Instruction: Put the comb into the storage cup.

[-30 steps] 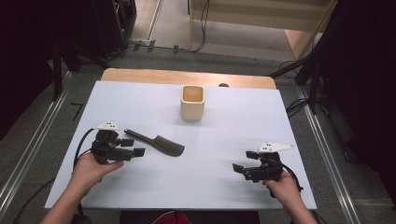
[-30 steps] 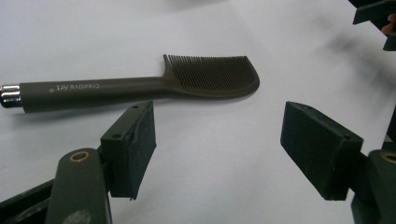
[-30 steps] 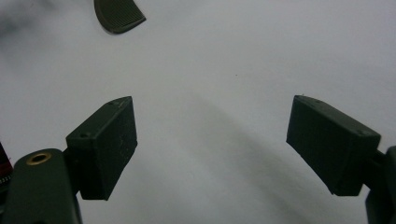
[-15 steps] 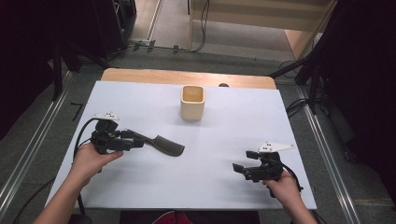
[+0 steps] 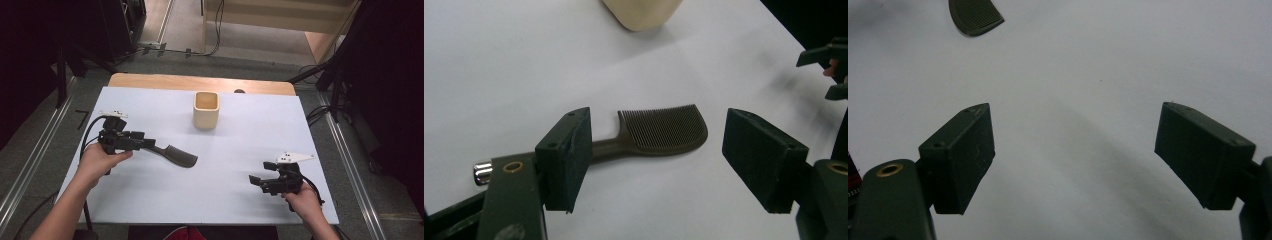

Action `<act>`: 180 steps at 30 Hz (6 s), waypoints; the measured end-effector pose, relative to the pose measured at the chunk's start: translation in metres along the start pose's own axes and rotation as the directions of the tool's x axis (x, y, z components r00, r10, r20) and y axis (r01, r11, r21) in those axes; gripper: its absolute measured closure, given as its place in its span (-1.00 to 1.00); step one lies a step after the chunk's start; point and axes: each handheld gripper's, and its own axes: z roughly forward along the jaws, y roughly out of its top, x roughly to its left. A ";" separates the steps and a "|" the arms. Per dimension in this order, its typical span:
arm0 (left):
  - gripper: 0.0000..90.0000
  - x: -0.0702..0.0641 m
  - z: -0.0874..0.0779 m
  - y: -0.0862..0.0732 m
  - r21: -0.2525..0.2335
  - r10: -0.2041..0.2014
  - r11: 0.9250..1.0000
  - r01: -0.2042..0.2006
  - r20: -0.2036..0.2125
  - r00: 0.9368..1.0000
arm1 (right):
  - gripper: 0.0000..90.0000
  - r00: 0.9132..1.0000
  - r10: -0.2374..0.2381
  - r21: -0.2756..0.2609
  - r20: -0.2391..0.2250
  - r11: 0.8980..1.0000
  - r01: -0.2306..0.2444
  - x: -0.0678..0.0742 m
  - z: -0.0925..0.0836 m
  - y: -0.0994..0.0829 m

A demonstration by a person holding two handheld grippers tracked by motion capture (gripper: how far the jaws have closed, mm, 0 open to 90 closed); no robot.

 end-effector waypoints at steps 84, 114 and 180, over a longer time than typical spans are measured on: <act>1.00 0.064 0.054 -0.004 0.186 -0.001 0.982 0.023 -0.119 0.993 | -0.68 1.000 -0.010 0.006 -0.001 1.000 0.010 0.001 -0.001 -0.001; 1.00 0.050 0.040 -0.026 0.197 -0.014 0.980 0.033 -0.099 0.995 | -0.68 1.000 -0.012 0.005 0.001 1.000 0.012 0.002 -0.001 -0.001; -0.30 -0.017 0.006 -0.059 -0.020 0.005 1.000 -0.004 0.077 0.997 | -0.68 1.000 -0.014 0.025 -0.013 1.000 0.014 0.002 0.002 -0.001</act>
